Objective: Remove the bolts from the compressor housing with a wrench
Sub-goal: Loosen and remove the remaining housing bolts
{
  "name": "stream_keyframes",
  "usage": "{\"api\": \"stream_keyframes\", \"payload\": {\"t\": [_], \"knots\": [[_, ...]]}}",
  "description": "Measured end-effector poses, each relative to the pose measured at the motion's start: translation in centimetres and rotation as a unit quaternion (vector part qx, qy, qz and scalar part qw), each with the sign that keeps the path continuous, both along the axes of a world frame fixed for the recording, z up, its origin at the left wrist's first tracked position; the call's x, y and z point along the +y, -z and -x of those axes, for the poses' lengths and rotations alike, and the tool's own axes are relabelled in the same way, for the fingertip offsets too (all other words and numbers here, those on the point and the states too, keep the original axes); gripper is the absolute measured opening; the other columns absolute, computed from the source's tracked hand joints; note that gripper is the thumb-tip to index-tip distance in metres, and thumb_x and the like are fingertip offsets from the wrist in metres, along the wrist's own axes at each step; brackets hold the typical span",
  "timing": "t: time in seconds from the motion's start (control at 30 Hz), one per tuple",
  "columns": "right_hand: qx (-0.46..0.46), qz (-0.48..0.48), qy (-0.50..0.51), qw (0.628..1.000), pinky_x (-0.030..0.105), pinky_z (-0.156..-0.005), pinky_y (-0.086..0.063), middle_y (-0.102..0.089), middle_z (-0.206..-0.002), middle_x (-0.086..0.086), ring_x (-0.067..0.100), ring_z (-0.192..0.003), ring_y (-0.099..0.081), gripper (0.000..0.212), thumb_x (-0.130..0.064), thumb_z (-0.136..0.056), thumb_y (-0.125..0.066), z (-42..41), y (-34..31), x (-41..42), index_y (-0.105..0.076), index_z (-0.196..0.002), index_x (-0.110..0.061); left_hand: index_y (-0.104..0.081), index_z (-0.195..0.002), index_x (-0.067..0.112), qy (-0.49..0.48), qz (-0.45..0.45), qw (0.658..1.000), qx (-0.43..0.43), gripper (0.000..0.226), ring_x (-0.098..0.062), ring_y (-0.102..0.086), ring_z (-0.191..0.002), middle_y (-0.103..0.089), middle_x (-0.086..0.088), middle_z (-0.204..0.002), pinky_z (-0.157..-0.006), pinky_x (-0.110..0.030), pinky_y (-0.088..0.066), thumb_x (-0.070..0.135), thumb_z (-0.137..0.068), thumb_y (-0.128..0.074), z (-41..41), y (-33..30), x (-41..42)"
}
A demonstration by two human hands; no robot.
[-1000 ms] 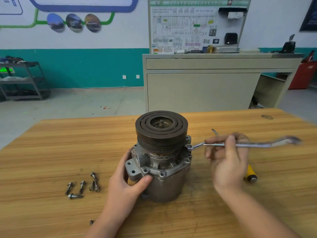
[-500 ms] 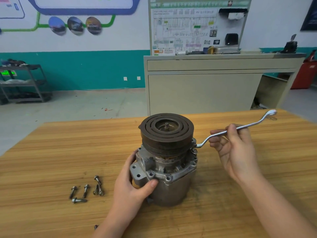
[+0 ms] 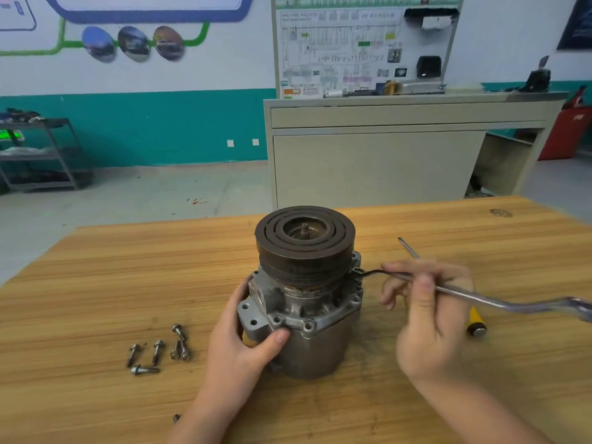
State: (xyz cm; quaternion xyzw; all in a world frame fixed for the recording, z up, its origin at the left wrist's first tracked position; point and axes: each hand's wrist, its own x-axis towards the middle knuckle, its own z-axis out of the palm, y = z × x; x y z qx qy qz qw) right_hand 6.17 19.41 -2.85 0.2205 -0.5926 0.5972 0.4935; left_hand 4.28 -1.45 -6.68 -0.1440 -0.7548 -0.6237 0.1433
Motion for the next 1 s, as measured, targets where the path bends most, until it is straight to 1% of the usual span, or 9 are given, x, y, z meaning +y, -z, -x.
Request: {"api": "stream_keyframes", "payload": {"t": [0.07,0.17,0.3,0.4,0.5,0.6,0.67,0.83,1.0], "knots": [[-0.054,0.125,-0.017,0.99,0.022,-0.047,-0.038,-0.066,-0.076,0.006,0.017,-0.046,-0.05,0.015,-0.014,-0.098,-0.032,0.8,-0.2,0.1,-0.042,-0.094,-0.025,-0.037,-0.124,0.05,0.001,-0.008,1.0,0.003,0.081,0.019,-0.047,-0.113,-0.051,0.045,-0.118,-0.082,0.004,-0.035,0.06,-0.052,-0.072,-0.1,-0.1,0.1],[-0.195,0.283,-0.126,0.93,0.017,-0.039,-0.031,-0.059,-0.059,0.006,0.013,-0.034,-0.037,0.019,-0.002,-0.098,-0.028,3.4,-1.9,1.4,-0.036,-0.088,-0.016,-0.038,-0.125,0.049,0.001,-0.013,1.0,0.001,0.081,0.019,-0.048,-0.113,-0.052,0.044,-0.118,-0.082,0.003,-0.036,0.059,-0.052,-0.073,0.0,-0.1,0.1],[-0.396,0.245,-0.238,0.852,0.015,-0.033,-0.028,-0.055,-0.059,0.008,0.011,-0.033,-0.039,0.021,-0.01,-0.103,-0.033,6.5,-3.6,2.9,-0.04,-0.084,-0.009,-0.037,-0.124,0.052,-0.002,-0.007,1.0,0.001,0.082,0.019,-0.046,-0.114,-0.05,0.046,-0.119,-0.082,0.003,-0.036,0.061,-0.052,-0.073,0.2,0.1,-0.1],[-0.401,0.264,-0.299,0.825,0.018,-0.035,-0.038,-0.062,-0.06,0.007,0.012,-0.038,-0.05,0.023,-0.017,-0.103,-0.035,6.3,-4.4,3.6,-0.045,-0.083,-0.011,-0.036,-0.124,0.055,-0.002,-0.004,1.0,-0.007,0.083,0.017,-0.046,-0.116,-0.051,0.043,-0.12,-0.083,0.002,-0.037,0.063,-0.05,-0.073,0.3,0.3,-0.2],[-0.3,0.285,-0.283,0.865,0.02,-0.047,-0.05,-0.068,-0.067,0.008,0.015,-0.05,-0.062,0.026,-0.019,-0.104,-0.031,4.9,-5.0,4.4,-0.046,-0.084,-0.011,-0.037,-0.124,0.054,-0.005,-0.002,1.0,-0.005,0.084,0.017,-0.046,-0.116,-0.053,0.04,-0.12,-0.083,0.002,-0.037,0.063,-0.049,-0.073,0.4,0.3,-0.2],[-0.206,0.201,-0.16,0.944,0.024,-0.05,-0.052,-0.07,-0.07,0.005,0.017,-0.053,-0.064,0.018,-0.016,-0.103,-0.031,3.0,-4.4,3.9,-0.042,-0.09,-0.011,-0.039,-0.123,0.048,-0.011,-0.007,1.0,0.008,0.082,0.02,-0.048,-0.111,-0.057,0.031,-0.118,-0.082,0.003,-0.036,0.059,-0.049,-0.072,0.4,0.2,-0.1],[-0.167,0.133,-0.127,0.969,0.026,-0.052,-0.054,-0.07,-0.075,0.006,0.019,-0.056,-0.066,0.011,-0.019,-0.099,-0.036,2.0,-3.5,3.1,-0.042,-0.091,-0.013,-0.039,-0.123,0.048,-0.009,-0.003,1.0,0.015,0.08,0.02,-0.048,-0.11,-0.058,0.036,-0.116,-0.082,0.003,-0.035,0.058,-0.051,-0.072,0.3,0.1,0.0],[-0.087,-0.057,-0.068,0.992,0.035,-0.058,-0.057,-0.066,-0.088,0.002,0.023,-0.066,-0.069,0.004,-0.039,-0.098,-0.049,0.7,-2.4,2.0,-0.052,-0.096,-0.038,-0.041,-0.124,0.049,-0.006,-0.001,1.0,0.02,0.078,0.012,-0.053,-0.113,-0.057,0.037,-0.117,-0.085,0.0,-0.038,0.056,-0.053,-0.072,0.3,0.3,-0.2],[-0.033,-0.158,0.036,0.986,0.024,-0.065,-0.053,-0.059,-0.097,0.005,0.008,-0.076,-0.062,0.017,-0.034,-0.102,-0.038,0.0,0.2,0.7,-0.048,-0.109,-0.022,-0.038,-0.126,0.049,-0.009,0.003,0.999,0.033,0.076,0.015,-0.05,-0.113,-0.054,0.041,-0.118,-0.084,0.001,-0.037,0.057,-0.057,-0.07,-0.1,0.0,0.0]]}}
